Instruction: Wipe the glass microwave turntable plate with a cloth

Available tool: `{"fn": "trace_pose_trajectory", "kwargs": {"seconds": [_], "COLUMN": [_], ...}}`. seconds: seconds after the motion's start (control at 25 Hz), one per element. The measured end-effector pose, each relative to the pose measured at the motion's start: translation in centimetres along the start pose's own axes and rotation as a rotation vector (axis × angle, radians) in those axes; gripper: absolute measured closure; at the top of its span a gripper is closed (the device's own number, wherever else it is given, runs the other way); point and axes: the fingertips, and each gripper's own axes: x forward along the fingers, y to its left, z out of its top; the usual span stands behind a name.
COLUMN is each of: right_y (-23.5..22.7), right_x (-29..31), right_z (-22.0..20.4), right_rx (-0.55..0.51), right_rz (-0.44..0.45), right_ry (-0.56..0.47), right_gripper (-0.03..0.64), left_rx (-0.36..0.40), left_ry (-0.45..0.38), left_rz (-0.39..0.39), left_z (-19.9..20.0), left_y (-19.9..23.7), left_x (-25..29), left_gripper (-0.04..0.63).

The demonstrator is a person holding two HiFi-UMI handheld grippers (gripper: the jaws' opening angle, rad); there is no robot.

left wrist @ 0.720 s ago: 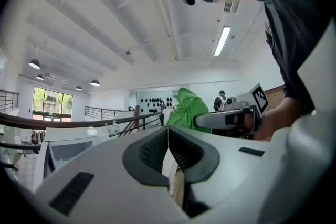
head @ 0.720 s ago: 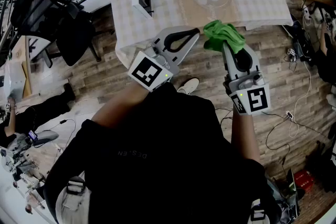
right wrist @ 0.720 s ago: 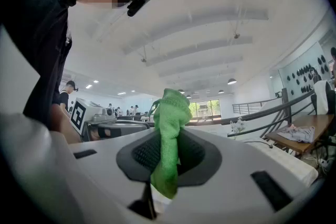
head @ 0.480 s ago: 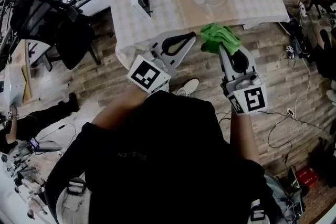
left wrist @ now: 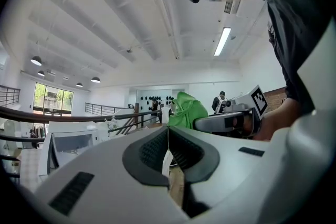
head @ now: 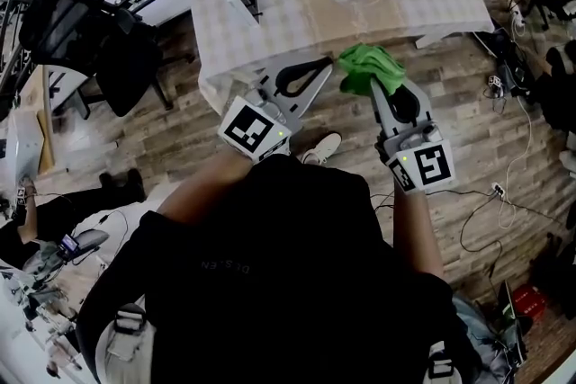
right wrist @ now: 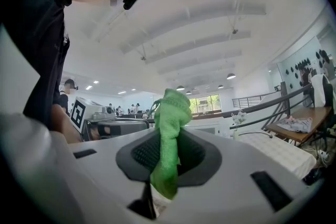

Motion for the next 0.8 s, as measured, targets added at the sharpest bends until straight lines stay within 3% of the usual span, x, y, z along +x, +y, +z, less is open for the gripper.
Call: {"fn": "trace_pose_trajectory", "kwargs": {"seconds": [0.8], "right_y": [-2.6], "right_x": [-2.3], "right_z": [-1.3], "right_rx": [0.018], "right_rz": [-0.026], "right_ry": [0.028], "right_gripper": [0.545], "left_rx": [0.009], "left_ry": [0.001], "left_rz": [-0.035], "left_z": [-0.3], "left_y": [-1.7], "left_x": [3.2], "left_gripper": [0.574]}}
